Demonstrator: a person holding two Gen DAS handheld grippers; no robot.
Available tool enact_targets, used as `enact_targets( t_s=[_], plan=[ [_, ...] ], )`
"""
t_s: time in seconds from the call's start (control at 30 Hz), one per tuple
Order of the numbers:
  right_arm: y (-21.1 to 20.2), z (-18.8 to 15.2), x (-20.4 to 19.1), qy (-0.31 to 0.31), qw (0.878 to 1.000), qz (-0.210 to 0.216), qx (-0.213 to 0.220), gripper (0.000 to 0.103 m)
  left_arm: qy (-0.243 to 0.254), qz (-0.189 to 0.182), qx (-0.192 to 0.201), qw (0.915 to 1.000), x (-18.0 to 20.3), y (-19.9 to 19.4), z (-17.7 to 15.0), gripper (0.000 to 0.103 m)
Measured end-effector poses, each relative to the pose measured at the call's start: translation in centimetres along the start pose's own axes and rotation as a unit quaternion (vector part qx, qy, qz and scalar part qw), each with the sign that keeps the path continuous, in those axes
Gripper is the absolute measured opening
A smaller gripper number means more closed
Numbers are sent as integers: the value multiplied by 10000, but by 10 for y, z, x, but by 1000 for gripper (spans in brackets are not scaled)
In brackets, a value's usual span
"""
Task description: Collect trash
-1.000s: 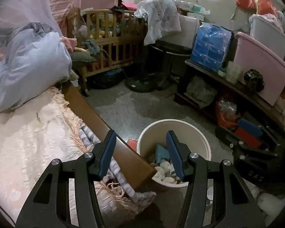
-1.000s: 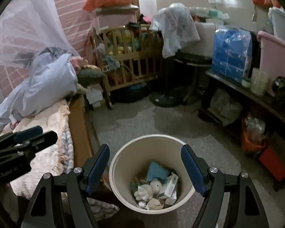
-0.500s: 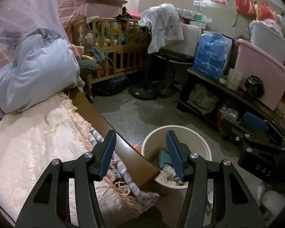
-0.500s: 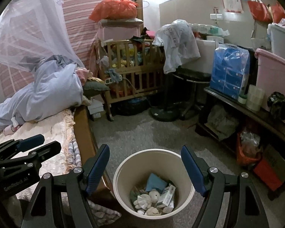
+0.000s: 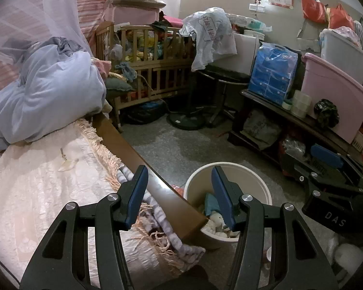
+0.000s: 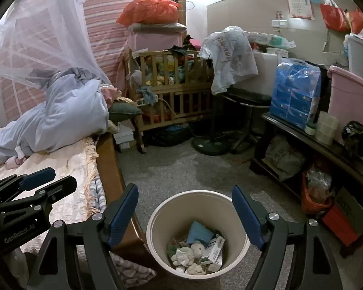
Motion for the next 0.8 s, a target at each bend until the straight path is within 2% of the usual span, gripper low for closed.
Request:
enact_targets(
  t_s=[0.8],
  plan=[
    [8,-6,2,-15,10000,19,-78,80,-37,27,-35,10000,3,-1,-1,53]
  ],
)
Point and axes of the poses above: each gripper's, at about its wrist camera, not at the fingertips, and y roughly the way its jaws point, x to its right, z to its top, the point moved 2 cm from there along y, roughly the way its jaws point, and after that the axes turned 7 degrees about -y, right-handed, at the moved point
